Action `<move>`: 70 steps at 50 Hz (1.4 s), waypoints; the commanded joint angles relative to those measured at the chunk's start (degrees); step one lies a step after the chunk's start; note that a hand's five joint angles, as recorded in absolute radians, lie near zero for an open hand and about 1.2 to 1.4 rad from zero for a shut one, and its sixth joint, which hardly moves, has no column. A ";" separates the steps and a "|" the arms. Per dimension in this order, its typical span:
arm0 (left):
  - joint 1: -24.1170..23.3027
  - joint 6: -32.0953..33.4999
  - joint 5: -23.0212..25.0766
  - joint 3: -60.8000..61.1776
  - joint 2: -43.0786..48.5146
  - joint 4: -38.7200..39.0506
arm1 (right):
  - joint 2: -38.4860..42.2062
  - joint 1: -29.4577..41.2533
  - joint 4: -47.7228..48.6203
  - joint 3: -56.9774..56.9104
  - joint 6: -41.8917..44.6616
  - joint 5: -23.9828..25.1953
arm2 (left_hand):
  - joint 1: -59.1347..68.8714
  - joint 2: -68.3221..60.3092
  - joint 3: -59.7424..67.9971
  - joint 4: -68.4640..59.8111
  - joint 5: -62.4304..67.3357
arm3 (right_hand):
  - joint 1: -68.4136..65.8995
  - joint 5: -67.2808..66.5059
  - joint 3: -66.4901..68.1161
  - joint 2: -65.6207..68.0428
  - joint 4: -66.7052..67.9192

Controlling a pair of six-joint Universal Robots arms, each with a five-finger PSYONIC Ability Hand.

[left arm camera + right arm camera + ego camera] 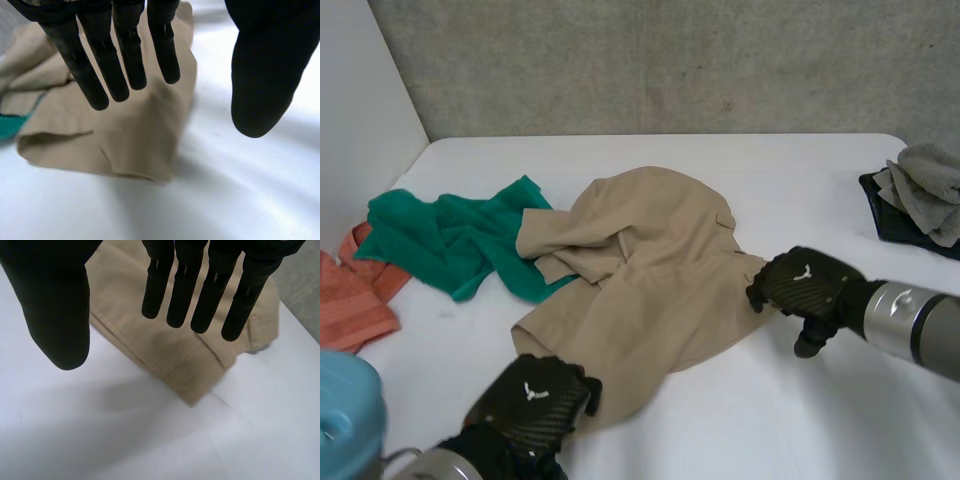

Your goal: Fold the laundry.

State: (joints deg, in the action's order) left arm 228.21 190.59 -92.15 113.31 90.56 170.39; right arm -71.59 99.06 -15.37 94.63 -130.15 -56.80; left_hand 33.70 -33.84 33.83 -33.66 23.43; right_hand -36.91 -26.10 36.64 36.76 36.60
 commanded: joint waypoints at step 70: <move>9.18 8.22 -3.39 -43.44 10.49 -2.08 | -3.31 3.50 -7.93 -33.46 -16.19 -13.15 | 46.30 -46.16 46.17 -46.34 46.57 | -43.09 -43.90 43.36 43.24 43.40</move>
State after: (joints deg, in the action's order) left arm 235.03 199.28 -97.59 71.30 90.28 166.47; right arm -83.80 99.00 -23.44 60.78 -150.02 -65.58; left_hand 65.93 -68.44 68.14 -68.70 57.70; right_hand -64.94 -58.82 67.94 67.51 68.52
